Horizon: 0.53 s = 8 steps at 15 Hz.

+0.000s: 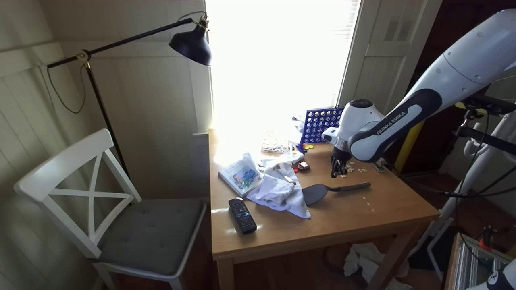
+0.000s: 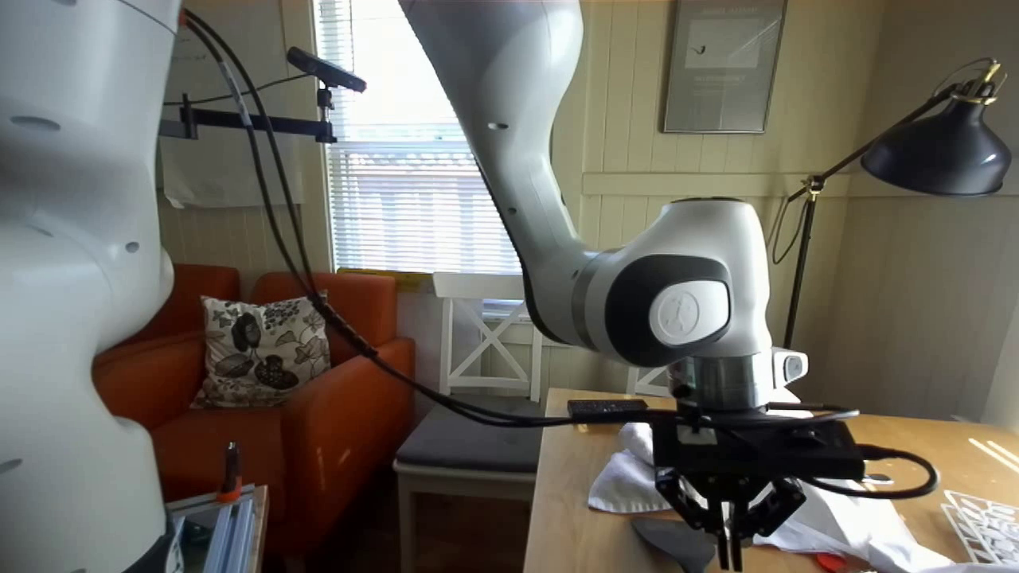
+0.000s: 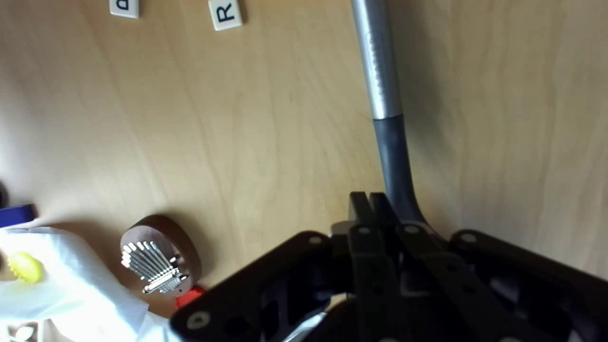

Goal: Pick up the spatula

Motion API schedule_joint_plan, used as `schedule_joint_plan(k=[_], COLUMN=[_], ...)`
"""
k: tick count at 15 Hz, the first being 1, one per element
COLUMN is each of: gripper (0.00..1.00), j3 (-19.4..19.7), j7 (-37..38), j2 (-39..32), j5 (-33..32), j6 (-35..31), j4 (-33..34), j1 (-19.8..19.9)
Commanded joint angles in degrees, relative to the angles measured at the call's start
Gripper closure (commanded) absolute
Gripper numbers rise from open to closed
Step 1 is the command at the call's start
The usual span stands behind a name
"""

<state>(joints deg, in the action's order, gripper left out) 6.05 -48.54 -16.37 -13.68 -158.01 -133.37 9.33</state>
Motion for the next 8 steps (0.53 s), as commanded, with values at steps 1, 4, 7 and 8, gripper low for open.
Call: schedule_joint_plan(k=[1, 4, 7, 8], gripper=[0.61, 0.67, 0.48, 0.48], j3=[-2.5, -1.3, -1.4, -1.4], j7=[-5.5, -2.8, -2.7, -2.7], j2=[1.8, 0.5, 0.5, 0.5], j5=[1.9, 0.3, 0.2, 0.2], j6=[1.9, 1.5, 1.5, 1.5], j4=[-2.0, -0.7, -0.6, -0.6], j1=[2.9, 1.9, 1.9, 1.9])
